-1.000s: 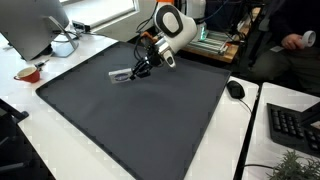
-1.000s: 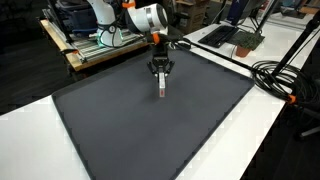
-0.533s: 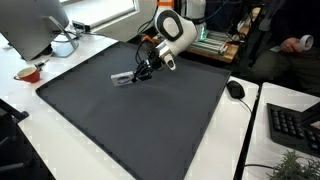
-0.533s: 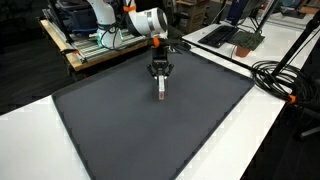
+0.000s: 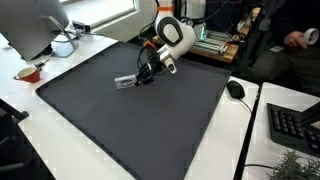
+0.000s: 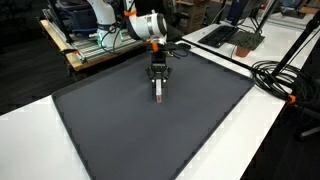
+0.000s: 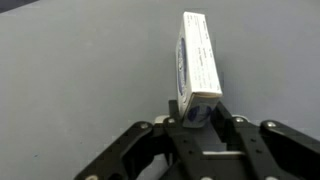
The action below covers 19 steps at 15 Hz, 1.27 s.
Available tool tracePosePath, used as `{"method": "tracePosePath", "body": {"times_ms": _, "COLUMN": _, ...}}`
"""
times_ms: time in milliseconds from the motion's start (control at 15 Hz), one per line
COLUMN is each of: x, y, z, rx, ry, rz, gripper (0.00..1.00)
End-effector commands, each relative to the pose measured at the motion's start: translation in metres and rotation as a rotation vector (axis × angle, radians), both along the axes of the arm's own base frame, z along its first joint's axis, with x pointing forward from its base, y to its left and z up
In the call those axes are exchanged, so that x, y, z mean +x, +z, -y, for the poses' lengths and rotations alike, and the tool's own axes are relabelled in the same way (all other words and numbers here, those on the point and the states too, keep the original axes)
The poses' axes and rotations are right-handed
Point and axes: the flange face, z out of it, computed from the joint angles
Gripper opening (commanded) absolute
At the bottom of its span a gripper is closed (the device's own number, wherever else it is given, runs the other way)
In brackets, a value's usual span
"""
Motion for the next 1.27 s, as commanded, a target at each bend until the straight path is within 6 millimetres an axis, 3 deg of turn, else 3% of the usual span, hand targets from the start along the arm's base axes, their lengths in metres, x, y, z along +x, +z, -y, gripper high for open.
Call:
{"method": "tracePosePath", "body": {"times_ms": 0, "x": -0.005, "y": 0.014, "z": -0.003, "rx": 0.02, "ry": -0.016, "rz": -0.024, "gripper": 0.7}}
{"method": "tracePosePath", "body": {"times_ms": 267, "x": -0.036, "y": 0.07, "z": -0.014, "rx": 0.112, "ry": 0.006, "rz": -0.03, "gripper": 0.98}}
{"method": "tracePosePath", "body": {"times_ms": 533, "x": -0.07, "y": 0.127, "z": -0.026, "rx": 0.32, "ry": 0.062, "rz": -0.098, "gripper": 1.0}}
{"method": "tracePosePath", "body": {"times_ms": 867, "x": -0.111, "y": 0.212, "z": -0.035, "rx": 0.64, "ry": 0.144, "rz": -0.095, "gripper": 1.0}}
{"method": "tracePosePath", "body": {"times_ms": 933, "x": -0.111, "y": 0.223, "z": -0.04, "rx": 0.628, "ry": 0.225, "rz": -0.101, "gripper": 1.0}}
{"method": "tracePosePath", "body": {"times_ms": 1000, "x": -0.111, "y": 0.217, "z": -0.046, "rx": 0.626, "ry": 0.291, "rz": -0.175, "gripper": 1.0}}
{"method": "tracePosePath", "body": {"times_ms": 1067, "x": -0.104, "y": 0.211, "z": -0.04, "rx": 0.617, "ry": 0.22, "rz": -0.136, "gripper": 1.0}}
{"method": "tracePosePath", "body": {"times_ms": 1200, "x": -0.111, "y": 0.22, "z": -0.045, "rx": 0.624, "ry": 0.272, "rz": -0.153, "gripper": 1.0}}
